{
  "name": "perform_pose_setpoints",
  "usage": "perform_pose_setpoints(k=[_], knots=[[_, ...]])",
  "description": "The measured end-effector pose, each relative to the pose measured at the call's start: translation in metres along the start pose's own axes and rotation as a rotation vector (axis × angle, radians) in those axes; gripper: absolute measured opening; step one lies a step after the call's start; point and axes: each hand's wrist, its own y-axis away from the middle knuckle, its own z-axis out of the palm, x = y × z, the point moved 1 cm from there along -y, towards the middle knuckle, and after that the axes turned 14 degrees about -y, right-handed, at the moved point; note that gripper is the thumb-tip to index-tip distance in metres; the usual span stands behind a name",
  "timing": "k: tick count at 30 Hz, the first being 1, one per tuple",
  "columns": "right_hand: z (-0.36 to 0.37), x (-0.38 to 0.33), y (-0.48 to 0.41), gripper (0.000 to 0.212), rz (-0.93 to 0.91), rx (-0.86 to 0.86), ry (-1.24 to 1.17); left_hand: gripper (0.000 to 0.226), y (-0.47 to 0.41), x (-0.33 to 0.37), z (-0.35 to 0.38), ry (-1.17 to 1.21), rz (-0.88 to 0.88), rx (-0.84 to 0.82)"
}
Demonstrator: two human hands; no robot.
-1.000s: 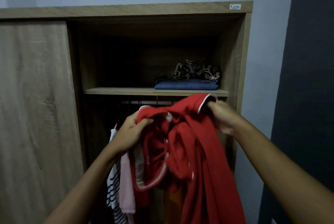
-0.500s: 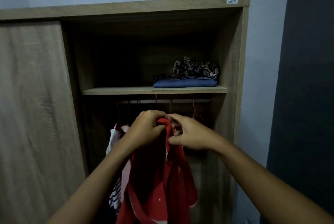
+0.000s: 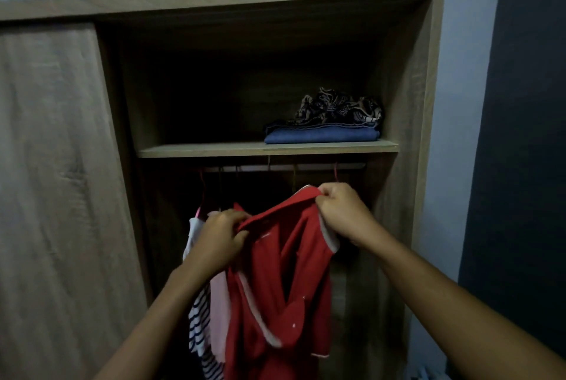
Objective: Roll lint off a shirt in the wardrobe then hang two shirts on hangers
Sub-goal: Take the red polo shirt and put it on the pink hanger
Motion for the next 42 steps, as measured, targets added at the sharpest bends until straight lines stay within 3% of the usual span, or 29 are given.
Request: perform_pose_setpoints(k=[3,7,9,12,16,20,22,25,27,32,36,42], knots=[[-0.014,0.024,-0.016,0.016,0.143,0.075,-0.204,0.028,0.0,-0.029,0.011,0.222,-0.165,-0.13],[-0.008,0.041,-0.021,0.011,0.35,-0.047,-0.247,0.027,-0.019,-0.032,0.016,0.717,-0.378,-0.118],[0.003,0.051,-0.026,0.013,0.434,-0.112,-0.275,0.029,-0.033,-0.021,0.017,0.82,-0.407,-0.097],[0.016,0.069,-0.042,0.013,0.461,-0.116,-0.288,0.027,-0.057,-0.01,0.021,0.812,-0.338,-0.12],[0.026,0.095,-0.076,0.018,0.421,0.149,-0.254,0.029,-0.088,-0.005,0.029,0.683,-0.165,-0.096],[0.029,0.138,-0.114,0.063,0.446,0.443,-0.182,0.035,-0.112,-0.003,0.039,0.633,-0.077,-0.04],[0.034,0.154,-0.125,0.067,0.512,0.511,-0.273,0.036,-0.121,-0.008,0.046,0.617,-0.071,-0.053],[0.045,0.159,-0.127,0.042,0.612,0.486,-0.423,0.034,-0.128,-0.017,0.053,0.606,-0.061,-0.083],[0.052,0.166,-0.131,0.037,0.623,0.487,-0.431,0.034,-0.13,-0.024,0.056,0.614,-0.05,-0.099],[0.057,0.162,-0.145,0.031,0.542,0.529,-0.386,0.031,-0.135,-0.038,0.061,0.598,-0.077,-0.091],[0.05,0.143,-0.14,0.006,0.483,0.479,-0.451,0.037,-0.141,-0.043,0.065,0.555,-0.144,-0.1],[0.03,0.121,-0.094,0.019,0.428,0.29,-0.447,0.037,-0.133,-0.031,0.069,0.521,-0.21,-0.062]])
